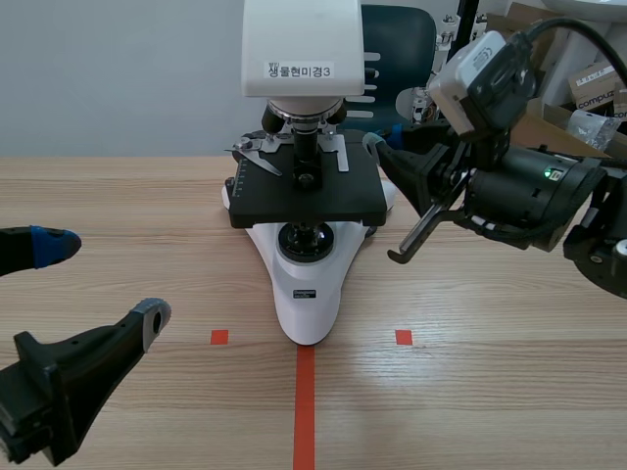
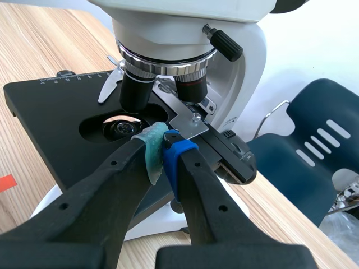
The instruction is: Point at the objective lens
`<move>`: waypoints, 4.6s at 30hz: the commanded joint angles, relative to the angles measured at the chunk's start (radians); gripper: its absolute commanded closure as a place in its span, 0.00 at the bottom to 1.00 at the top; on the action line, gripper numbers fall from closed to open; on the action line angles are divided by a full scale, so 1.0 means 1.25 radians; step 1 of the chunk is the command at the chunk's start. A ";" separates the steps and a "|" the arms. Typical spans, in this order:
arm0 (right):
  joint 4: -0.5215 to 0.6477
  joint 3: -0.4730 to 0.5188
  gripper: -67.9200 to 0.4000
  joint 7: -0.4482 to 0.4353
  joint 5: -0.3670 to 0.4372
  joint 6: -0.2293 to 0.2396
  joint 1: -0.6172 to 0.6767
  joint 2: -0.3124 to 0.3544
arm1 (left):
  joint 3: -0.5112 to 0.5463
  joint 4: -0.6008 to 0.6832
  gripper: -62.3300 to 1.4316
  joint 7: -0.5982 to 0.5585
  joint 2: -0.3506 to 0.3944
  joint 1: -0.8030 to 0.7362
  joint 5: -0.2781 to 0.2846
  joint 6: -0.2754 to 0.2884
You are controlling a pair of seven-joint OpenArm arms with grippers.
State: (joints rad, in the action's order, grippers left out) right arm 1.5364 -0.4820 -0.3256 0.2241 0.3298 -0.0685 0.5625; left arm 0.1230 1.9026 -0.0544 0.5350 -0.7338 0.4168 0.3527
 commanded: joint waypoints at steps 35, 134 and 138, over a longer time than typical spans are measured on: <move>0.014 0.008 0.98 -0.032 0.012 -0.001 -0.012 0.011 | 0.002 0.012 0.00 -0.013 0.000 0.000 0.008 0.002; 0.065 0.355 0.20 -0.145 0.157 -0.018 0.432 0.108 | 0.002 0.012 0.00 -0.013 0.000 0.000 0.008 0.002; 0.130 0.422 0.20 -0.049 0.171 -0.018 0.479 0.062 | 0.002 0.012 0.00 -0.013 0.000 0.000 0.008 0.002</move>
State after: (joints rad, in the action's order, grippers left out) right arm 1.6611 0.0483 -0.3798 0.4316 0.3073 0.5446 0.6437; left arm 0.1230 1.9026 -0.0547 0.5346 -0.7338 0.4171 0.3527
